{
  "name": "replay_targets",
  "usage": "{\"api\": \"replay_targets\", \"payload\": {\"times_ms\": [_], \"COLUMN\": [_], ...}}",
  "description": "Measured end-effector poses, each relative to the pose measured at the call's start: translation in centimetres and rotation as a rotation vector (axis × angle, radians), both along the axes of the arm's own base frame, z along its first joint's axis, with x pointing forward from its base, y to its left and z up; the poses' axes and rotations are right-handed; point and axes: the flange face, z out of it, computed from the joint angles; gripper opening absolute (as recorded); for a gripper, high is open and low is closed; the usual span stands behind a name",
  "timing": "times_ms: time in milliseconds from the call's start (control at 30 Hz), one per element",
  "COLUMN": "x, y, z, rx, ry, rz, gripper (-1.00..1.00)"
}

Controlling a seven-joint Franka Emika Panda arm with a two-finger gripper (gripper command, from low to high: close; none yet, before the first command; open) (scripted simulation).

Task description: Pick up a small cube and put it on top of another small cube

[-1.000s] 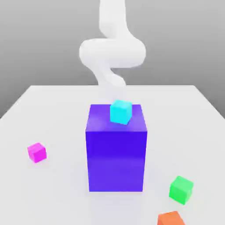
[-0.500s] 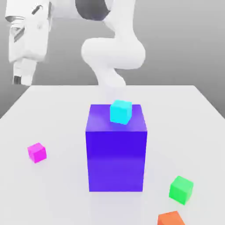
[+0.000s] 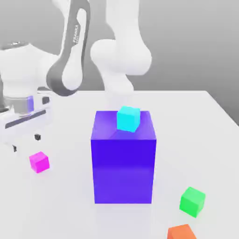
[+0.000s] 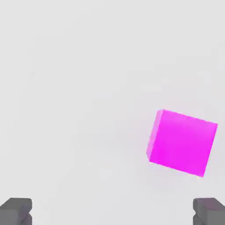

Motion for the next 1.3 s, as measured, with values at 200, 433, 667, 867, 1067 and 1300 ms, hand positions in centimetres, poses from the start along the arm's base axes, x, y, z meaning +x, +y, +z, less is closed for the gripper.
{"api": "replay_targets", "payload": {"times_ms": [200,433,667,867,1067,1300], "x": [-0.5,-0.6,-0.5,3.3,14.2,24.9], "y": [0.4,0.5,0.4,-0.2,5.3,18.4], "z": [-5.4,-7.1,-3.6,-0.8,0.2,1.6], "rx": [0.015,0.013,0.014,0.038,0.07,0.119], "ry": [0.015,0.014,0.014,0.032,0.051,0.067], "rz": [-0.042,-0.042,-0.042,0.126,0.538,1.048], "gripper": [0.0,-1.0,-1.0,-1.0,-1.0,-1.0]}}
